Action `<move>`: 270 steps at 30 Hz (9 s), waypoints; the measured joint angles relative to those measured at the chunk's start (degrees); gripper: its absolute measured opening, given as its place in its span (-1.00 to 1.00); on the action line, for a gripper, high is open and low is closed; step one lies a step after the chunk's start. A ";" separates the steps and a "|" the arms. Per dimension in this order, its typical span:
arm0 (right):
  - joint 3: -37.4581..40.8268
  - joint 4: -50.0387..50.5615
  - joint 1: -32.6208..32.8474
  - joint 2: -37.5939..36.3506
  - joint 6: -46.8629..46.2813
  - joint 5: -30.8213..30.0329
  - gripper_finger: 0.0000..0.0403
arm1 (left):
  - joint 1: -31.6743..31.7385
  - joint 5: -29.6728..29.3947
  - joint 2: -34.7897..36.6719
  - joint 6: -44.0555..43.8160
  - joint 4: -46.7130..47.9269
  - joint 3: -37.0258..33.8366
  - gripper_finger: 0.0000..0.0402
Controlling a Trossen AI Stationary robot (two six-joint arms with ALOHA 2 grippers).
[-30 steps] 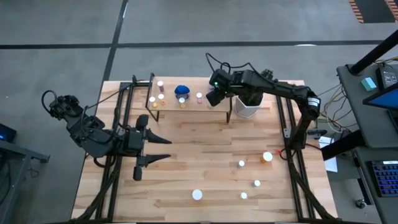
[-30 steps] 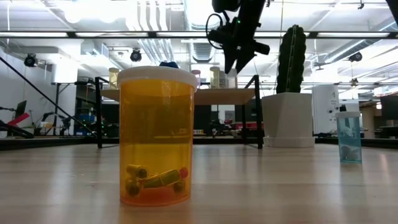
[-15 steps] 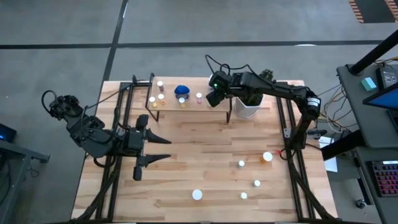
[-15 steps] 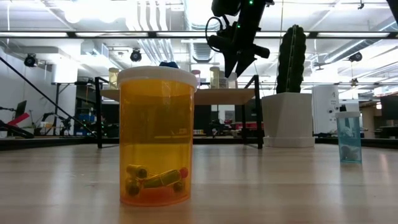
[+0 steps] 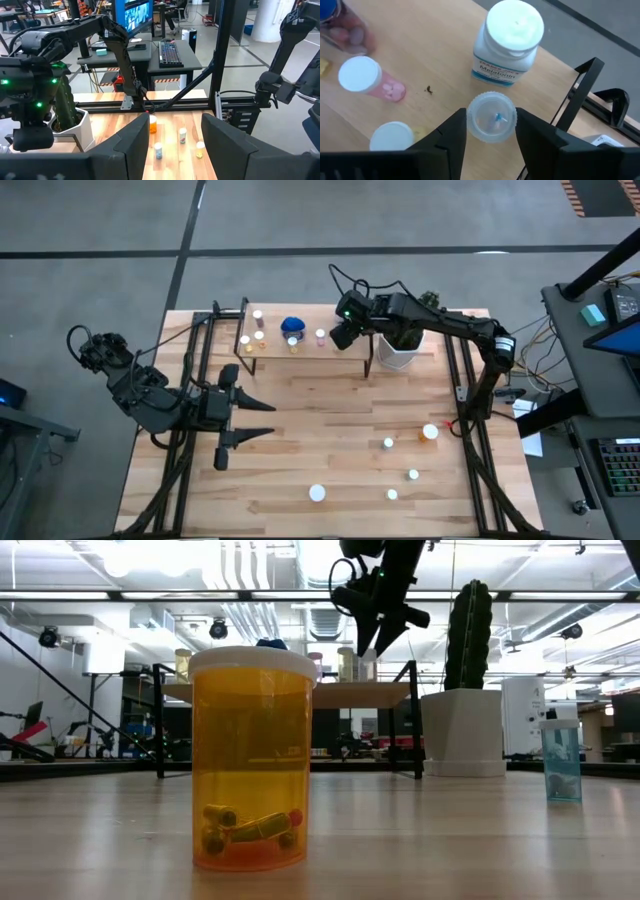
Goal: Pick and place medicine bottles onto shelf by color
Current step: Put the transparent pill bottle on the shelf, then put the orange pill bottle on the shelf
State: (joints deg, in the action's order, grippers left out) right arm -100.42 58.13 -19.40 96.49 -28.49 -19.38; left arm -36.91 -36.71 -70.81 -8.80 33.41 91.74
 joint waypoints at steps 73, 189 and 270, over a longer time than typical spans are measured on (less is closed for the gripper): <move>16.94 -42.51 35.41 -18.04 31.75 3.56 0.01 | -3.21 -2.65 -16.09 -47.20 -38.11 -21.70 -0.18; 30.36 -42.08 36.00 -24.09 27.02 2.86 0.01 | 3.32 19.89 -39.87 -18.93 -28.44 -21.03 0.10; 30.38 -34.60 26.86 -27.71 8.97 -13.81 0.01 | 80.68 38.03 -16.18 6.06 9.02 -11.69 0.01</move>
State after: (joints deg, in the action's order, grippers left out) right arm -70.04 23.53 7.46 68.77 -19.52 -33.19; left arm 43.77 1.32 -86.99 -2.74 42.42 80.05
